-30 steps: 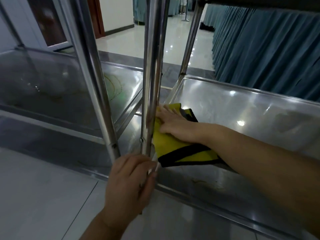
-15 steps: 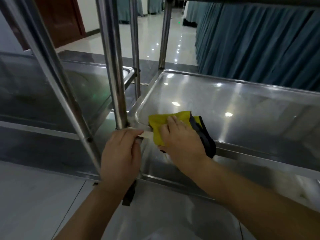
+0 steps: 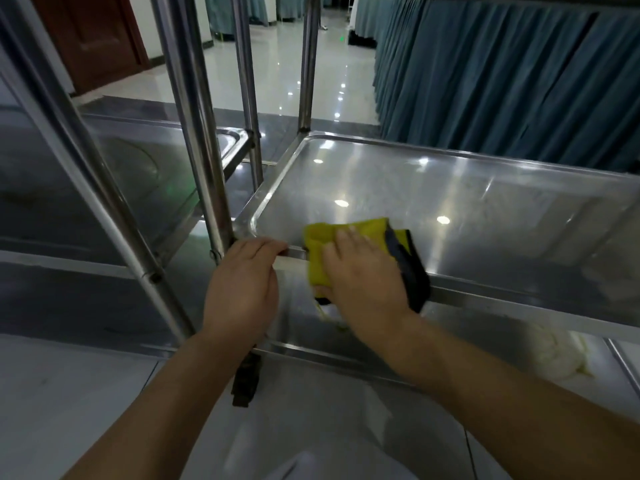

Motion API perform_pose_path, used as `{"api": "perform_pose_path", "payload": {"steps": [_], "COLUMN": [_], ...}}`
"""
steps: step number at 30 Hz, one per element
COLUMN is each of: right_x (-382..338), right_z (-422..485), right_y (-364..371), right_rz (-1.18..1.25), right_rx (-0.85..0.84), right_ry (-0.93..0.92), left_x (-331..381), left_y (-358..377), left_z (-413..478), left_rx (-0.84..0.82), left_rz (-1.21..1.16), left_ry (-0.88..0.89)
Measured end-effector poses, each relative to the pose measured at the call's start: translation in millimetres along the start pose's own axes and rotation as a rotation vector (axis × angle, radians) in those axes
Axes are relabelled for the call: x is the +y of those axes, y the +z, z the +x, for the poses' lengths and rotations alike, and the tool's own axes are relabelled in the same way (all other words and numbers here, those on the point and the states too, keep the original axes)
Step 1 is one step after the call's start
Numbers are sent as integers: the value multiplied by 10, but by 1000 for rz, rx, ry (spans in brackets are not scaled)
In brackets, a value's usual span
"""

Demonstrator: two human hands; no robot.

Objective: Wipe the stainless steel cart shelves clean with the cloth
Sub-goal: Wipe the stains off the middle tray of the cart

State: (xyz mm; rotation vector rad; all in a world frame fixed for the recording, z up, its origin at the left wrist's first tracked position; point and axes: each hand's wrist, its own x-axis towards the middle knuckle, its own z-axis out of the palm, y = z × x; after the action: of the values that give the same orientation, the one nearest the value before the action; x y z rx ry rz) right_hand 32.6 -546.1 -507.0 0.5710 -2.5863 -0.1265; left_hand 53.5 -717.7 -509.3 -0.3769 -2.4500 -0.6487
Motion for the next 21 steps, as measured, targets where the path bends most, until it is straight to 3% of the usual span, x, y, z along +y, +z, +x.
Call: {"api": "perform_pose_path", "payload": {"steps": [5, 9, 14, 21], "right_x": [-174, 308, 1284, 2737], "right_z": [156, -222, -948, -2132], "right_y": [120, 99, -35, -400], "right_rz": [99, 90, -34, -127], "right_rx": [77, 173, 96, -15], "right_ry": [-69, -76, -40, 119], "left_x": [235, 597, 1373, 2584], "left_y": [2, 213, 666, 1299], "left_z": [-34, 140, 340, 297], "left_rx": [62, 42, -52, -91], "left_rz": [-54, -60, -148, -194], "left_ry": [-198, -19, 207, 380]}}
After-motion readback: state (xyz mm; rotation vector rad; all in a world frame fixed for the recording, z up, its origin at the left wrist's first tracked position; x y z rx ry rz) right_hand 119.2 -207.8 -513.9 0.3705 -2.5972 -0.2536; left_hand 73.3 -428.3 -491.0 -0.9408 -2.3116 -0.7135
